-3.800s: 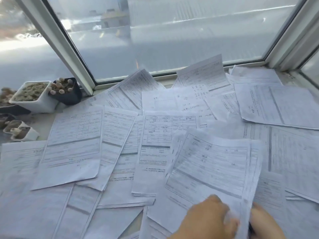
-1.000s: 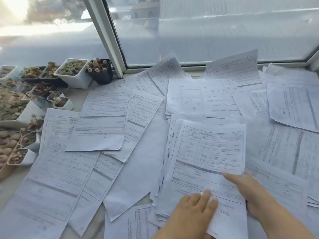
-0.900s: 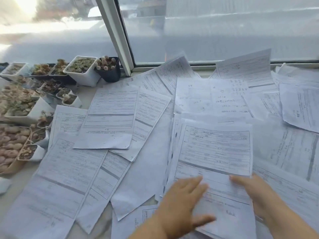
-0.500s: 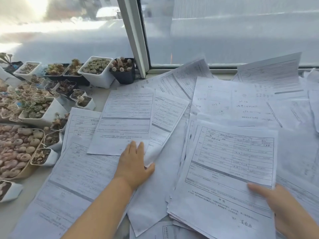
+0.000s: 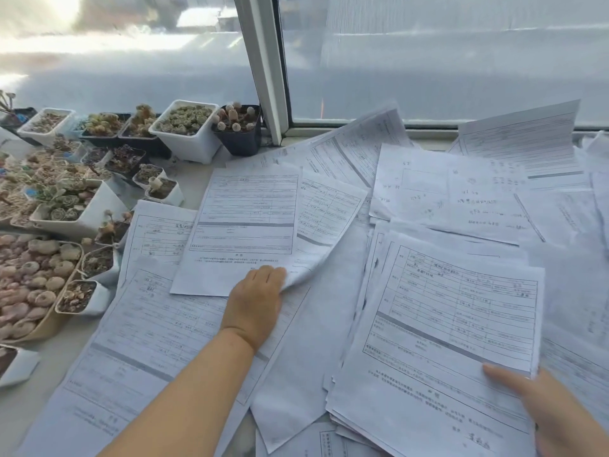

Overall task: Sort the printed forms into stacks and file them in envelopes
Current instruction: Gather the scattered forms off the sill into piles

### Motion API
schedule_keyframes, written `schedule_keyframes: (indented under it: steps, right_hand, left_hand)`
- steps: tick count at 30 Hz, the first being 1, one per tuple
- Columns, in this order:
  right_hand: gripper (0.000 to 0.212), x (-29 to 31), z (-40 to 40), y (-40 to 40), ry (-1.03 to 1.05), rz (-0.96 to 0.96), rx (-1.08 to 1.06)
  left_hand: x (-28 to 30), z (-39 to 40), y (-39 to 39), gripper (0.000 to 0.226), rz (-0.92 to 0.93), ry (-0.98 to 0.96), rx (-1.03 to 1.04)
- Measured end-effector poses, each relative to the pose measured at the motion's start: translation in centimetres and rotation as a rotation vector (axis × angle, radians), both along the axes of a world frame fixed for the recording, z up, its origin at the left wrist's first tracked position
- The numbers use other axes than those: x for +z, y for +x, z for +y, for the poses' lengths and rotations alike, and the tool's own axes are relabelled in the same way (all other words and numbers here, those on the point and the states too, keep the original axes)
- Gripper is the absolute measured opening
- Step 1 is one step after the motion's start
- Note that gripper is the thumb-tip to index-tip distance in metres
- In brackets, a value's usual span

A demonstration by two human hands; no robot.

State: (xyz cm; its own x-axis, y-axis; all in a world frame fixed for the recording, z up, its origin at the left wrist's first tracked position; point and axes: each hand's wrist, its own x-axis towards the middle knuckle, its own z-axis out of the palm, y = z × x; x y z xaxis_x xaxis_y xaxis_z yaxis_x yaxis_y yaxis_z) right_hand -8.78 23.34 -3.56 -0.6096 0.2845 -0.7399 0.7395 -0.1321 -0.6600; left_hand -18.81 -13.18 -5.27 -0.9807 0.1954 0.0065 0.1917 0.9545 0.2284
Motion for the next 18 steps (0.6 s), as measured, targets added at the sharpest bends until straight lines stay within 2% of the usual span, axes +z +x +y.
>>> schedule_keyframes:
  steps: [5, 8, 11, 14, 16, 18]
  right_hand:
    - [0.029, 0.2, 0.2, 0.0, -0.088, 0.003, -0.014]
    - [0.032, 0.3, 0.3, 0.2, -0.122, 0.026, -0.002]
    - [0.033, 0.3, 0.5, 0.3, -0.128, 0.032, 0.008]
    - [0.030, -0.1, 0.8, 0.3, -0.143, 0.042, 0.014]
    - [0.026, -0.1, 0.4, 0.1, -0.174, 0.036, -0.029]
    - [0.035, 0.2, 0.3, 0.1, -0.254, 0.053, -0.114]
  left_hand:
    - [-0.4, -2.2, -1.6, 0.057, -0.034, 0.169, 0.061]
    - [0.5, -2.9, -1.3, 0.053, -0.106, 0.233, 0.112]
    - [3.2, -1.4, -0.2, 0.043, 0.045, 0.330, 0.127]
    - [4.7, 2.8, 3.2, 0.039, 0.193, 0.383, -0.091]
    - [4.3, 6.5, 6.8, 0.039, 0.205, 0.402, -0.272]
    - [2.9, 10.7, 10.1, 0.038, 0.204, 0.320, -0.453]
